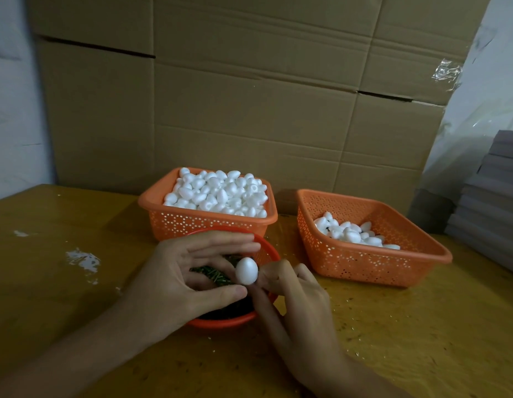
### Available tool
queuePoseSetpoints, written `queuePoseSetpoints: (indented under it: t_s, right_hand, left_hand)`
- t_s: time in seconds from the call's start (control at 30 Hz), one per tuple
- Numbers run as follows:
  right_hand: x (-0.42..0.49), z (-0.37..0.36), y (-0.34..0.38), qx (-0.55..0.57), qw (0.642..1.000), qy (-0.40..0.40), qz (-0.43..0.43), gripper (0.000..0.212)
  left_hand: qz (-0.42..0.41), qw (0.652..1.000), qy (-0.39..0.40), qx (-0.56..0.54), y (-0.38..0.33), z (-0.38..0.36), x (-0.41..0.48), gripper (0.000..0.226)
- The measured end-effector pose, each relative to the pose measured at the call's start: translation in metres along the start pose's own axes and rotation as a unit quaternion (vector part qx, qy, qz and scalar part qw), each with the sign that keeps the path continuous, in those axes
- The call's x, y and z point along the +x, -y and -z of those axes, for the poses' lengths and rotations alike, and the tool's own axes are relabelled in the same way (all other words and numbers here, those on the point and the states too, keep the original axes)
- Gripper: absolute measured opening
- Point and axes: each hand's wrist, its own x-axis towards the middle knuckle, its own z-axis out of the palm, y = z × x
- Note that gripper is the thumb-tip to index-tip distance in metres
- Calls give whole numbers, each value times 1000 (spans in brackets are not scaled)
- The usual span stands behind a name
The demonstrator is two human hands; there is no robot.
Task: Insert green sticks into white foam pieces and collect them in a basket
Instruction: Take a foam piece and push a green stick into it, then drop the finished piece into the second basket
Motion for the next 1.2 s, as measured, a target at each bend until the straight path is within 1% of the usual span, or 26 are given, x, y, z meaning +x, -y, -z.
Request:
queuePoseSetpoints:
  t_s: [0.03, 0.1, 0.13, 0.17, 0.2, 0.23, 0.27, 0.3, 0.33, 0.37, 0.43, 0.5, 0.6, 0.7, 0.83, 0.9, 0.97, 1.07, 1.13, 1.2]
  right_hand:
    - [0, 0, 0, 7, 1000, -3, -2, 7]
    - [1, 0, -1, 35, 999, -14, -35, 7]
    - [1, 1, -2, 59, 996, -21, -64, 8]
    - [2, 1, -3, 82, 992, -31, -91, 10]
    - [3, 2, -4, 99, 988, -43, -107, 12]
    - [6, 5, -5, 108, 986, -57, -114, 12]
    - [10, 10, -7, 113, 984, -71, -118, 14]
    - [16, 16, -10, 113, 982, -89, -125, 17]
    - [23, 24, -15, 110, 978, -111, -137, 19]
    - [31, 33, -21, 102, 974, -137, -150, 19]
    - [46, 54, -39, 76, 966, -178, -170, 11]
    - [58, 72, -57, 27, 966, -171, -194, 10]
    - [64, 90, -83, -105, 967, -88, -213, 13]
    - [65, 101, -105, -221, 949, 2, -226, 13]
    - [66, 110, -124, -302, 913, 113, -248, 14]
    - [66, 111, -127, -321, 903, 144, -247, 17]
    - [65, 111, -124, -331, 905, 145, -226, 23]
    - [67, 111, -114, -345, 916, 104, -177, 27]
    - [69, 105, -100, -320, 935, 62, -142, 24]
    - [68, 92, -81, -266, 958, 31, -103, 18]
  left_hand:
    - [-7, 1000, -12, 2, 0, -3, -2, 58]
    - [-24, 998, -42, 31, 1, -8, -5, 55]
    - [-39, 995, -55, 76, 1, -10, -7, 50]
    - [-66, 985, -59, 147, 2, -10, -10, 44]
    - [-107, 963, -51, 240, 2, -10, -11, 38]
    - [-157, 928, -27, 336, 2, -10, -12, 31]
    - [-204, 890, 7, 408, 4, -11, -12, 25]
    - [-231, 862, 42, 450, 6, -12, -13, 23]
    - [-235, 850, 72, 466, 6, -12, -13, 27]
    - [-221, 850, 96, 469, 5, -11, -13, 30]
    - [-194, 845, 133, 481, 5, -10, -14, 31]
    - [-184, 836, 157, 492, 6, -9, -14, 26]
    - [-171, 839, 163, 490, 6, -7, -14, 23]
    - [-157, 840, 166, 492, 6, -8, -14, 25]
    - [-139, 848, 156, 487, 8, -8, -15, 28]
    - [-137, 852, 156, 480, 9, -8, -15, 28]
    - [-133, 856, 158, 473, 8, -8, -14, 28]
    - [-126, 860, 161, 468, 9, -8, -14, 28]
    - [-125, 861, 161, 466, 10, -8, -15, 29]
    - [-124, 868, 150, 457, 10, -9, -15, 31]
